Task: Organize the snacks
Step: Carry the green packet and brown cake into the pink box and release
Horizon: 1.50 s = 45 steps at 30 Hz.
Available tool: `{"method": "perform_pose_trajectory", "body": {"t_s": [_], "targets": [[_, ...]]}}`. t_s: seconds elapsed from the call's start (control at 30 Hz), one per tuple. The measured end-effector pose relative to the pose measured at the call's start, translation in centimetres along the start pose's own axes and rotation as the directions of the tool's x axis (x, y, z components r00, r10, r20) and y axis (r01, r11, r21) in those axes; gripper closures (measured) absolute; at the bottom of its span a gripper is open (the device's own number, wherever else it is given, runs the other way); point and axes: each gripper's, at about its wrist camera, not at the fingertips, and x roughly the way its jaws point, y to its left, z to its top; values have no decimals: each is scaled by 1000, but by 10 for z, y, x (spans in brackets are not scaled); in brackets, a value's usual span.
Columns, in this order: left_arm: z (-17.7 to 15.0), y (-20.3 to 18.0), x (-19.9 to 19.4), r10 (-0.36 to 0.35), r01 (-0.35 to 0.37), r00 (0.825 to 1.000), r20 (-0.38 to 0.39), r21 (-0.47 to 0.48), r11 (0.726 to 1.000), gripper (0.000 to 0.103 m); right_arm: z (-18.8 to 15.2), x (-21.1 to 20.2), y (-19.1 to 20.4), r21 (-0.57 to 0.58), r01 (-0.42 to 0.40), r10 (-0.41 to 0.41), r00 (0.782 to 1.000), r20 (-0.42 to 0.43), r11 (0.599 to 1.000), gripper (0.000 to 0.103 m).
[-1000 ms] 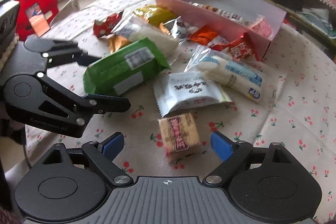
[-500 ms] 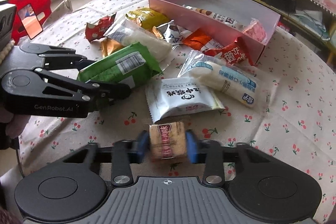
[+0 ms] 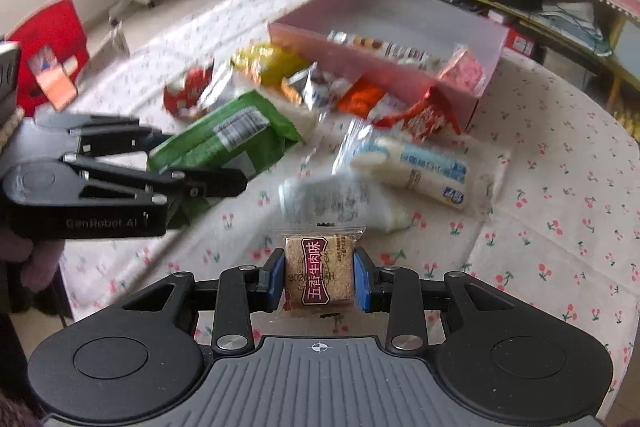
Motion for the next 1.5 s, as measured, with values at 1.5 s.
{"method": "perform_pose_trajectory", "body": {"t_s": [1.5], "targets": [[150,70,70,4,-6,1000,27,66,998,59,153,22,-130,486,-68,-82,956,281,871,70]]}}
